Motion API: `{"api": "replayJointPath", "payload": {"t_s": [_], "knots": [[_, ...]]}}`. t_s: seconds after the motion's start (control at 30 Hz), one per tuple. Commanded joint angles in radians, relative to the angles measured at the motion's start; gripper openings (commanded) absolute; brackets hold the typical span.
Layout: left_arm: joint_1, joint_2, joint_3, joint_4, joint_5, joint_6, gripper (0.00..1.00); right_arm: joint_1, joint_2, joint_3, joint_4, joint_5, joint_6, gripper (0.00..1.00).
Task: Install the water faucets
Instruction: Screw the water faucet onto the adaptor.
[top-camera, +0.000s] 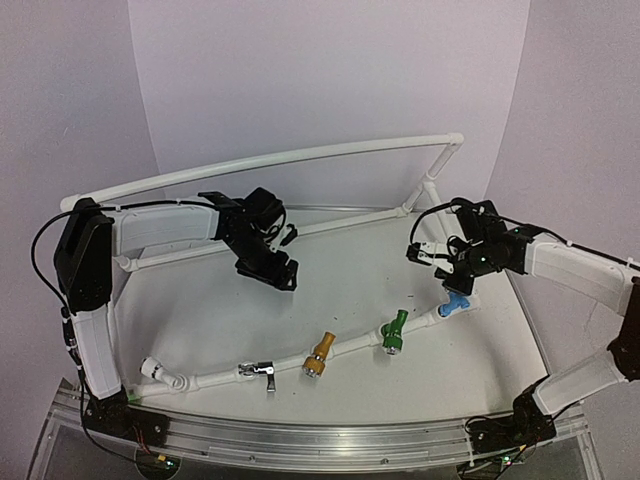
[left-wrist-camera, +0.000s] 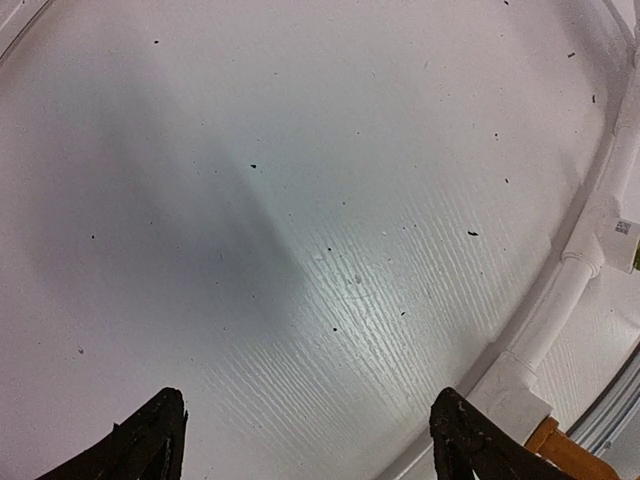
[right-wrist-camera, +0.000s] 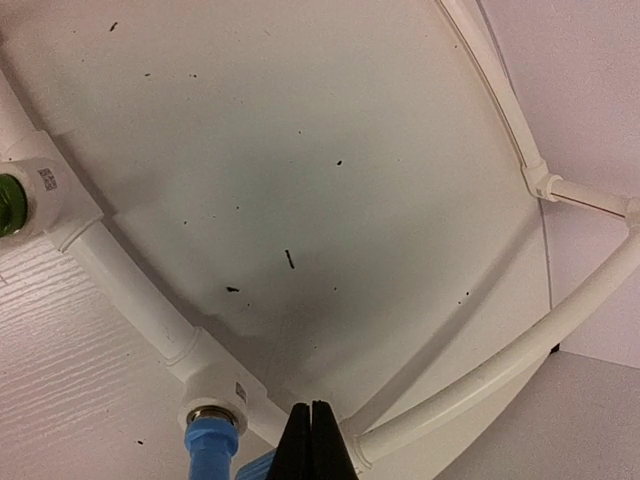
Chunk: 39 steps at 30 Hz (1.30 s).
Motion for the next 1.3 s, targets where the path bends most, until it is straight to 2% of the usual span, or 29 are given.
{"api": "replayJointPath", "payload": {"t_s": [0.0,0.2,0.37,0.57,0.87,1.1,1.27], "knots": [[0.007,-0.010,0.006,0.000,-0.006,0.003,0.84,-0.093,-0.022,0.026,-0.073,0.022,-0.052,0.00],[0.007,-0.005,0.012,0.005,-0.001,0.003,0.84,-0.190,-0.041,0.024,-0.200,-0.024,-0.182,0.00],[0.007,0.003,0.023,-0.001,0.000,0.008,0.84,-0.197,-0.096,-0.037,-0.298,-0.087,-0.296,0.00],[0.008,-0.007,0.013,0.004,-0.001,0.005,0.84,-0.196,-0.189,-0.141,-0.346,-0.148,-0.345,0.00],[0.009,-0.006,0.006,0.018,0.009,-0.003,0.84,-0.196,-0.314,-0.253,-0.277,-0.187,-0.287,0.02],[0.008,-0.008,0.010,0.014,0.006,-0.002,0.84,-0.199,-0.238,-0.233,-0.161,-0.088,-0.185,0.01],[0.008,-0.014,0.004,0.014,0.003,-0.005,0.84,-0.213,-0.192,-0.265,-0.108,-0.031,-0.212,0.01]]}}
